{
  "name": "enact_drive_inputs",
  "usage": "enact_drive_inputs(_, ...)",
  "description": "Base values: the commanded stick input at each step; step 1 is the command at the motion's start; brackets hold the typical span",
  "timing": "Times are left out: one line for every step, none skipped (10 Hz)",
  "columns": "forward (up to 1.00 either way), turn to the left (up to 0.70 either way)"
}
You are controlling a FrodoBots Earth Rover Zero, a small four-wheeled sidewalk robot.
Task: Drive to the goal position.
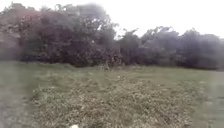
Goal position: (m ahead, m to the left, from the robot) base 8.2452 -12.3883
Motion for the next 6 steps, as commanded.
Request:
enact_drive_inputs(0.0, -0.66)
enact_drive_inputs(0.0, -0.66)
enact_drive_inputs(0.0, -0.66)
enact_drive_inputs(0.0, -0.66)
enact_drive_inputs(0.0, -0.66)
enact_drive_inputs(0.0, -0.66)
